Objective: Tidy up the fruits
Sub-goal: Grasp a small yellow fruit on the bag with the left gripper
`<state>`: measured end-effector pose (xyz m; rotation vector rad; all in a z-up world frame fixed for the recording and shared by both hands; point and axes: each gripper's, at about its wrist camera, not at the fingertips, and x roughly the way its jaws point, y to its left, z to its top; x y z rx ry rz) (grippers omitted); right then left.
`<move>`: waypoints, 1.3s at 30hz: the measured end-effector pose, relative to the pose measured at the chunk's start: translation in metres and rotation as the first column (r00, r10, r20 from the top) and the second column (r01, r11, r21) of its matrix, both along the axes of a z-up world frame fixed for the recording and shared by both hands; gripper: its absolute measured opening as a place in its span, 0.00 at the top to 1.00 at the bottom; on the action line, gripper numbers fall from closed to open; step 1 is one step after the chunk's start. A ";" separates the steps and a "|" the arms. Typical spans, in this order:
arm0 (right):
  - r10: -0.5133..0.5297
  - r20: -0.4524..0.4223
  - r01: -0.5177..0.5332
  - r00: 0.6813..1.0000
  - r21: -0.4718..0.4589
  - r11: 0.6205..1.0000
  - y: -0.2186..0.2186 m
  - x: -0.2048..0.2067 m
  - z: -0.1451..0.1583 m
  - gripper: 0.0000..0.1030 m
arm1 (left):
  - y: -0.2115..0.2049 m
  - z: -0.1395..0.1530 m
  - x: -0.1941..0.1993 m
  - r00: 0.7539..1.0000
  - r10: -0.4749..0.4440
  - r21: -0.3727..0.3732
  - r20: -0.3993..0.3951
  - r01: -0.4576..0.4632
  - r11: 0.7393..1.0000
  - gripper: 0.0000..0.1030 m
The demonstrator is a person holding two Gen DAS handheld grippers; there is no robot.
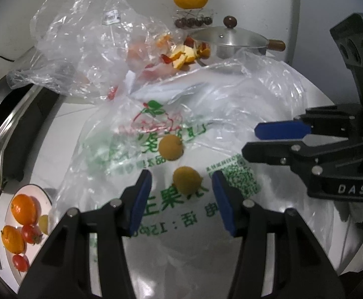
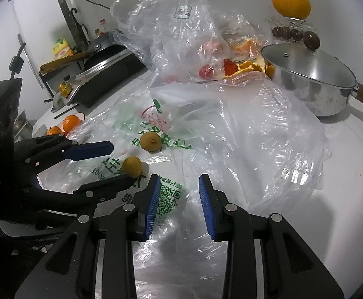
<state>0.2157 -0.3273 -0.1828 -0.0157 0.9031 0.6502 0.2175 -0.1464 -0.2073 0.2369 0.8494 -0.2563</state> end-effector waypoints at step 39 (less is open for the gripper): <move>-0.013 0.015 0.014 1.000 -0.044 0.999 0.001 0.004 0.003 0.67 | -0.003 0.000 -0.005 0.999 -0.048 -0.029 0.000 0.048 0.998 0.73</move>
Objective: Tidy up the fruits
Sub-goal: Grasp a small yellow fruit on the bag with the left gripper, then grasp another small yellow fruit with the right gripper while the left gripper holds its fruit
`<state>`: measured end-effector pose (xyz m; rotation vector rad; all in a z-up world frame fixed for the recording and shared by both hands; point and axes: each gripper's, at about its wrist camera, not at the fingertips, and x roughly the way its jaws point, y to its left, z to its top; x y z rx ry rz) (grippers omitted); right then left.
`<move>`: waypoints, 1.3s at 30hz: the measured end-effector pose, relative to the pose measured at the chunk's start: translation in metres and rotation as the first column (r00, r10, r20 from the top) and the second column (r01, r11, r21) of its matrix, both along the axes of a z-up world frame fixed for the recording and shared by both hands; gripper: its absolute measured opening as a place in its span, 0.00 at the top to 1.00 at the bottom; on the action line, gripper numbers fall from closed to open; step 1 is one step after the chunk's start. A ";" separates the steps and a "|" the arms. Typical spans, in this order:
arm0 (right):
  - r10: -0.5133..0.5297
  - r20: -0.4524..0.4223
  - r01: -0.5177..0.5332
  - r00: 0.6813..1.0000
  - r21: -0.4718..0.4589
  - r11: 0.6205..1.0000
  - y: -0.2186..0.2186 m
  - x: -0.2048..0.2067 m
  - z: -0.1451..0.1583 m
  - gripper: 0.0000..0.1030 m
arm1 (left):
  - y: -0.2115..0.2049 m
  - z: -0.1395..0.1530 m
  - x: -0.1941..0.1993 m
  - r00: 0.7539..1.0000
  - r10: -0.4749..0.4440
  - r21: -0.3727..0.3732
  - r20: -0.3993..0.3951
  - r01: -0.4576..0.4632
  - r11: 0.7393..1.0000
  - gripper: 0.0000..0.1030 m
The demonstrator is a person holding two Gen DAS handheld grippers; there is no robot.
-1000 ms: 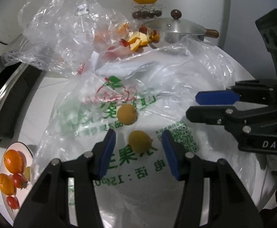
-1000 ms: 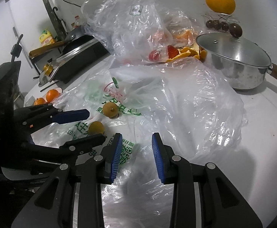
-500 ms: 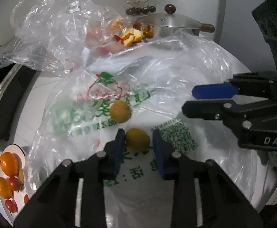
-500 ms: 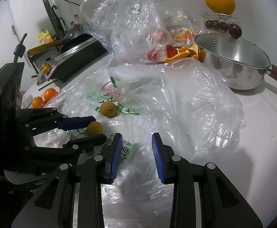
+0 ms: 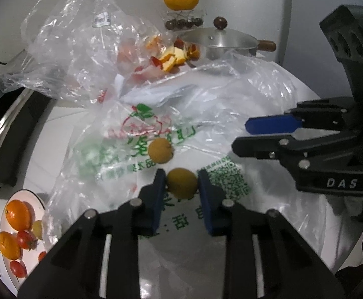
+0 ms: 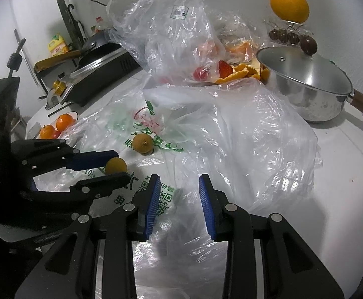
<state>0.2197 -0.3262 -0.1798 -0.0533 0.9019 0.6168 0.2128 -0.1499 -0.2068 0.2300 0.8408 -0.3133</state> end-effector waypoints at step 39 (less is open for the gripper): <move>0.090 0.006 -0.089 0.996 -0.125 0.988 0.093 0.031 -0.009 0.67 | 0.071 0.004 -0.008 0.998 0.055 -0.134 0.019 -0.052 0.990 0.73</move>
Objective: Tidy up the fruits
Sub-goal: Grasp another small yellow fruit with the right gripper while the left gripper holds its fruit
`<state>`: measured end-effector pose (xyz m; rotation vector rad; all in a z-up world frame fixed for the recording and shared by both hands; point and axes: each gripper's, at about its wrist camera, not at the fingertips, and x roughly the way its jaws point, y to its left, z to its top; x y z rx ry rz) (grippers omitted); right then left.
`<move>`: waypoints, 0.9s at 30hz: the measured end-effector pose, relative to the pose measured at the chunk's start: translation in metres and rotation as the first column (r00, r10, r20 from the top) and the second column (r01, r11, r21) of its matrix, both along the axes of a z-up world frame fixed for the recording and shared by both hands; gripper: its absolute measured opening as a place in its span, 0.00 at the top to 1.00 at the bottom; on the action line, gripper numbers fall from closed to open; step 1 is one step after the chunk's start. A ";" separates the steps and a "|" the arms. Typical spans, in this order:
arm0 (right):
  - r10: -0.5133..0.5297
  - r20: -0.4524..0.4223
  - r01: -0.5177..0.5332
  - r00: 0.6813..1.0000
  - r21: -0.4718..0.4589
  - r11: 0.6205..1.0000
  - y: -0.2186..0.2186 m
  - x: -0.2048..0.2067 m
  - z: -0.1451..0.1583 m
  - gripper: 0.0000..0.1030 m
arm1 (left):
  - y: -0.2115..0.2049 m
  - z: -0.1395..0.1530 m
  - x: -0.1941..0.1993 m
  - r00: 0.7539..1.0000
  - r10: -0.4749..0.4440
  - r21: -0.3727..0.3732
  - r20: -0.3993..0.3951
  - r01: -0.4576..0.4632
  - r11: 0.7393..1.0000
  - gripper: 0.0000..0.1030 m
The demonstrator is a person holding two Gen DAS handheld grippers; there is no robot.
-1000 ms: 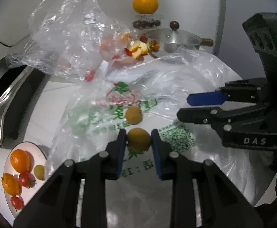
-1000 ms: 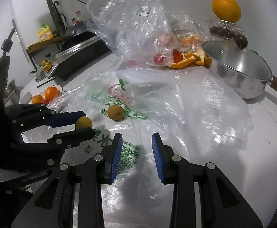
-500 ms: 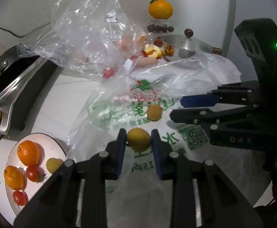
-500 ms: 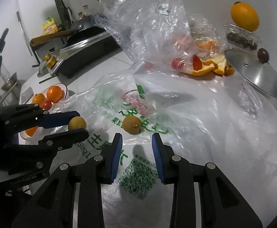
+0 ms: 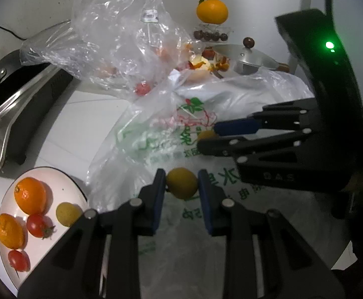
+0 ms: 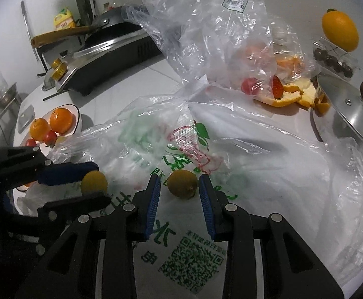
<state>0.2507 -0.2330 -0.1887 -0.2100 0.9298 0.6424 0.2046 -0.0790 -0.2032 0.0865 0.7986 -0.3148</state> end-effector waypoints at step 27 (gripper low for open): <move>-0.001 0.038 0.001 0.999 -0.018 1.000 0.003 -0.012 0.003 0.68 | 0.005 0.009 -0.020 0.999 0.020 -0.008 0.026 -0.019 1.000 0.73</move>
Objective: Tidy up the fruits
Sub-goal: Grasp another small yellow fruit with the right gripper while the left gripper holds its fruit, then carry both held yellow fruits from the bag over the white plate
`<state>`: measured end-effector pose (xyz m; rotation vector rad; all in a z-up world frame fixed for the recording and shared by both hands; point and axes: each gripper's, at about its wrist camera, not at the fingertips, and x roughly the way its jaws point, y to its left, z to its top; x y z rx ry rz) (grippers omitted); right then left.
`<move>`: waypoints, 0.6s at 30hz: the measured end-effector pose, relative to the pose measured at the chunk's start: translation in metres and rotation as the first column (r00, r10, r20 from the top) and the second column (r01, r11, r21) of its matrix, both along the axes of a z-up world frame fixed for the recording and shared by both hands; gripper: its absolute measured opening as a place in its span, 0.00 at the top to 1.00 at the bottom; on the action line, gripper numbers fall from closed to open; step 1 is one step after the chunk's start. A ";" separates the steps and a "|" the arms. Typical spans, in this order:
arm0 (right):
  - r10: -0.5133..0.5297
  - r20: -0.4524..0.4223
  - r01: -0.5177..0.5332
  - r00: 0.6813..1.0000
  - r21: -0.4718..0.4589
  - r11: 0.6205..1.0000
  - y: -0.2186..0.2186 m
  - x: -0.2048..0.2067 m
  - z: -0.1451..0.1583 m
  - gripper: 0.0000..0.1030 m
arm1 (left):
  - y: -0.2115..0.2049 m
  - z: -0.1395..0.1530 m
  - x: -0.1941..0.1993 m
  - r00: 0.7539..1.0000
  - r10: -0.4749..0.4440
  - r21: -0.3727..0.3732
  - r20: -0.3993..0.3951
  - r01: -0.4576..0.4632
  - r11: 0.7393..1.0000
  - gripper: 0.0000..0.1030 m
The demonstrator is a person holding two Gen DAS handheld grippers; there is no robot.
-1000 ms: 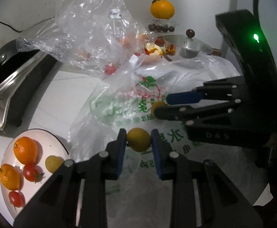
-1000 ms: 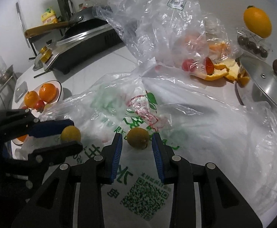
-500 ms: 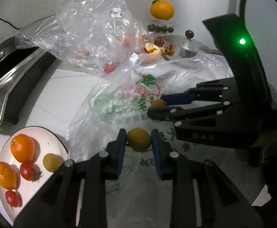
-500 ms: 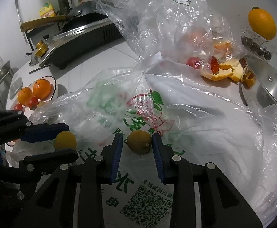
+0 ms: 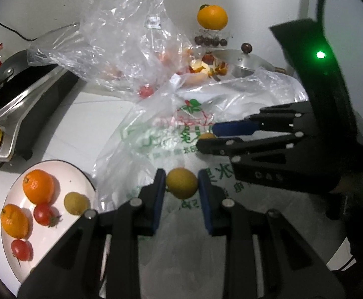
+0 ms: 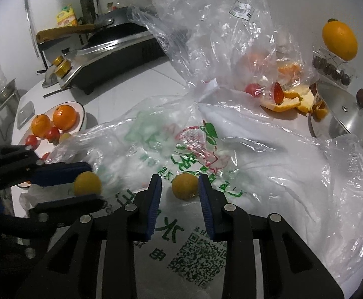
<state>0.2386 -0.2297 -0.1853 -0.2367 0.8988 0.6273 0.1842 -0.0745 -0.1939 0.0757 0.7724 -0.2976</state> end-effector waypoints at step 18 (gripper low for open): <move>0.008 -0.006 -0.008 1.000 -0.024 1.000 0.007 0.004 -0.006 0.72 | 0.009 0.004 -0.002 1.000 0.027 -0.005 0.013 -0.027 1.000 0.73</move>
